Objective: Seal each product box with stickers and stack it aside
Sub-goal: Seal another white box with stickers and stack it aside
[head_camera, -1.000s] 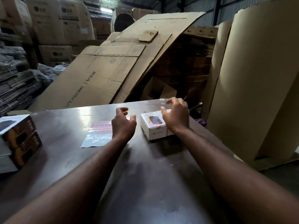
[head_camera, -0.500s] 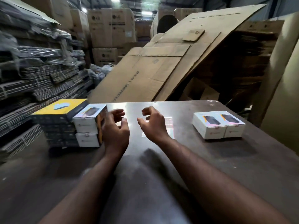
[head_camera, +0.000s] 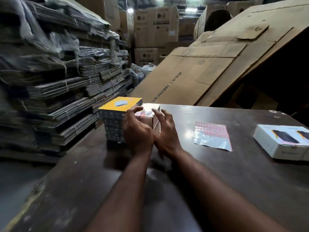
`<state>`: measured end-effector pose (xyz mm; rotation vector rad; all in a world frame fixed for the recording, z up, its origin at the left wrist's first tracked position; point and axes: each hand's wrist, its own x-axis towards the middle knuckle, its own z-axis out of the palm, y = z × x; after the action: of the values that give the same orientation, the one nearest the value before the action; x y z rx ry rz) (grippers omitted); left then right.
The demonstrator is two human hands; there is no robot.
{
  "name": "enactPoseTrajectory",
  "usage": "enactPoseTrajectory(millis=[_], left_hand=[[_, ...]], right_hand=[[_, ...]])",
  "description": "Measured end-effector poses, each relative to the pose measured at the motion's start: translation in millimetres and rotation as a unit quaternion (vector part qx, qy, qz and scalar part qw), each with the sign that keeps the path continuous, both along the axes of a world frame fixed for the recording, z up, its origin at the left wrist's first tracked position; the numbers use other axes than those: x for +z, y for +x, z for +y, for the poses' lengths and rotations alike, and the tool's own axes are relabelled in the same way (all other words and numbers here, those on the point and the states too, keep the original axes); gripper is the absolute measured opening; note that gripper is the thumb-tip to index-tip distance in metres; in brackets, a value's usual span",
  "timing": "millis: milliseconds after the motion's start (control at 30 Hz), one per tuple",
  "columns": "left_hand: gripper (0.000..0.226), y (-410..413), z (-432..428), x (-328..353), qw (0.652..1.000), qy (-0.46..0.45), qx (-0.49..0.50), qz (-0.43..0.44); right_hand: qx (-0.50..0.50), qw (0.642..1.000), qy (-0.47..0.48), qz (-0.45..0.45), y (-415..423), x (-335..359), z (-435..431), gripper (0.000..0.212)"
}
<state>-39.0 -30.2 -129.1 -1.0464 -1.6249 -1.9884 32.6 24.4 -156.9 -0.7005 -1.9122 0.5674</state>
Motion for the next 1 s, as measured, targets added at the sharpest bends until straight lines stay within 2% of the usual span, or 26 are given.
enactPoseTrajectory(millis=[133, 333, 533, 800, 900, 1000], left_hand=[[0.041, -1, 0, -3, 1.000, 0.001, -0.006, -0.017], [0.033, -3, 4, -7, 0.998, -0.020, -0.028, -0.047], [0.026, 4, 9, -8, 0.995, -0.011, -0.072, -0.065], [0.020, 26, 11, -5, 0.992, -0.008, -0.120, -0.040], [0.023, 43, 14, -12, 0.983, -0.029, -0.180, -0.035], [0.029, 52, 23, -20, 0.958, -0.084, -0.265, -0.071]], right_hand=[[0.018, 0.999, 0.028, -0.012, -3, -1, -1, 0.061], [0.003, 0.998, 0.032, 0.048, 3, -12, 13, 0.049], [-0.013, 0.995, 0.030, 0.090, 12, -15, 19, 0.045], [-0.055, 0.983, 0.038, 0.169, 35, -10, 15, 0.045], [-0.054, 0.984, 0.032, 0.166, 67, -13, 16, 0.047], [-0.059, 0.989, 0.027, 0.136, 101, -18, 25, 0.046]])
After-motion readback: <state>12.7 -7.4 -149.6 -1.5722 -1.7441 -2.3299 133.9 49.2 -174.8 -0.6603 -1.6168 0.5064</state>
